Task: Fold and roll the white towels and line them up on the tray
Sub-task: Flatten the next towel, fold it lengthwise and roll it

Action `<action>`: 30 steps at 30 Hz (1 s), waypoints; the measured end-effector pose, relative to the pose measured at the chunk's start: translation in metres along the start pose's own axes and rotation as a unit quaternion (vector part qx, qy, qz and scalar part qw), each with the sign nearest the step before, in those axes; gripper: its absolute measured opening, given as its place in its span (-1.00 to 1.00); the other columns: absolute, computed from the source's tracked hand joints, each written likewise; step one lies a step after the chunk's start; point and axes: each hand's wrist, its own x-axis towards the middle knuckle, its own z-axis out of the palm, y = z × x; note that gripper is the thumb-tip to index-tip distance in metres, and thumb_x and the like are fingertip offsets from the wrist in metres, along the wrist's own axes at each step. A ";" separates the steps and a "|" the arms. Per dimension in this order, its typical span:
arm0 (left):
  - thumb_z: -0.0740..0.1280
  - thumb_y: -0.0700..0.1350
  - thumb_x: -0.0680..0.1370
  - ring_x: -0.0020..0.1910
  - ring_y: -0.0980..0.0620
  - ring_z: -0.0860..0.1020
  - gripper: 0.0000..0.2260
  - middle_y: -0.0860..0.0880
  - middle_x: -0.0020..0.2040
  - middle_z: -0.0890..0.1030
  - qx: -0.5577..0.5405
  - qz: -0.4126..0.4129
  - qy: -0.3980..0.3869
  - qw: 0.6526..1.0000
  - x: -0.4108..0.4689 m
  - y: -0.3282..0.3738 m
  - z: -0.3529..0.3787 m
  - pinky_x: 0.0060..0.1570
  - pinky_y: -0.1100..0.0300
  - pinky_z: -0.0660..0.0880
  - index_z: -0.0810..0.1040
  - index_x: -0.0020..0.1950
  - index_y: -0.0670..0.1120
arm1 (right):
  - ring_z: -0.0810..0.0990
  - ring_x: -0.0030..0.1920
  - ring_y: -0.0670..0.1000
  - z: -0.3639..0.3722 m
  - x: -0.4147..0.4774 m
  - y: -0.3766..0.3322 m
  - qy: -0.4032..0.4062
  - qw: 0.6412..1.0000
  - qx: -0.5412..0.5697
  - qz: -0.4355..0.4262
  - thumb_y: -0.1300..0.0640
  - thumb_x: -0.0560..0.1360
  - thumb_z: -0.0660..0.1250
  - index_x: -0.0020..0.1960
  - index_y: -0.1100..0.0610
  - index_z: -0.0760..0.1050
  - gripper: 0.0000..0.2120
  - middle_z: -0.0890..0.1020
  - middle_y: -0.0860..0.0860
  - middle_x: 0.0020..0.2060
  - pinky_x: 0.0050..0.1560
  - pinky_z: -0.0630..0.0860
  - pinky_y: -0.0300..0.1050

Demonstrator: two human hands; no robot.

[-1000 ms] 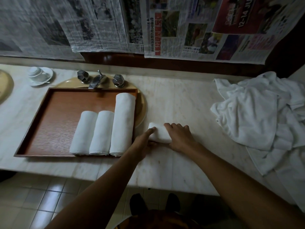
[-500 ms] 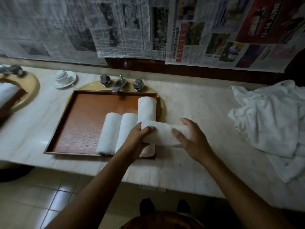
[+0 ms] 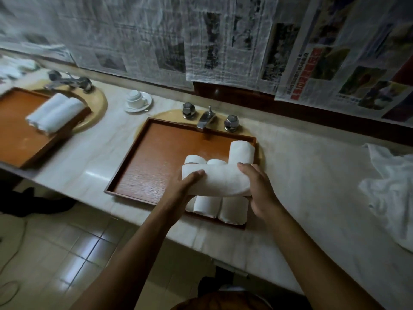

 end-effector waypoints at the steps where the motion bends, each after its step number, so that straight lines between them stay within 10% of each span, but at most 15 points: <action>1: 0.49 0.02 0.47 0.26 -0.13 0.62 -0.53 -0.13 0.25 0.64 0.010 0.003 0.023 1.000 0.001 0.003 -0.001 0.09 0.00 0.63 0.54 0.35 -0.06 | 0.62 0.15 0.11 0.005 0.005 -0.002 -0.003 1.000 -0.027 -0.006 -0.19 0.45 0.38 0.28 0.00 0.51 -0.53 0.63 0.08 0.15 0.15 0.63 0.12; 11: 0.55 0.02 0.41 0.23 -0.17 0.64 -0.52 -0.16 0.21 0.66 -0.012 0.009 0.139 0.990 0.020 0.014 -0.025 0.21 -0.27 0.59 0.56 0.26 -0.09 | 0.56 0.15 0.04 0.041 0.048 -0.017 -0.082 0.981 -0.161 -0.066 -0.01 0.67 0.20 0.18 0.04 0.49 -0.82 0.59 0.03 0.08 0.15 0.50 0.01; 17: 0.54 -0.07 0.39 0.05 -0.08 0.65 -0.53 -0.11 0.05 0.65 -0.062 0.059 0.189 0.978 0.026 0.026 -0.036 -0.06 0.00 0.62 0.51 0.24 -0.17 | 0.65 0.12 0.00 0.061 0.054 -0.021 -0.115 0.991 -0.066 -0.018 -0.09 0.59 0.38 0.25 0.00 0.51 -0.70 0.65 0.04 0.14 0.11 0.58 -0.03; 23: 0.57 0.01 0.40 0.20 -0.19 0.61 -0.57 -0.12 0.15 0.64 -0.038 0.076 0.190 0.978 0.039 0.043 -0.068 0.19 -0.26 0.60 0.55 0.21 -0.04 | 0.61 0.11 -0.11 0.097 0.047 -0.012 0.020 0.993 -0.075 -0.094 -0.15 0.53 0.46 0.34 -0.01 0.39 -0.52 0.58 -0.11 0.14 -0.10 0.60 -0.27; 30: 0.59 0.04 0.45 0.19 -0.08 0.59 -0.64 0.01 0.14 0.60 0.027 0.089 0.148 0.985 0.049 0.071 -0.127 0.17 -0.24 0.61 0.53 0.15 0.17 | 0.63 0.02 -0.08 0.176 0.041 -0.003 0.113 0.967 -0.132 -0.185 -0.13 0.64 0.30 0.01 -0.14 0.51 -0.90 0.63 -0.11 -0.03 0.09 0.67 0.14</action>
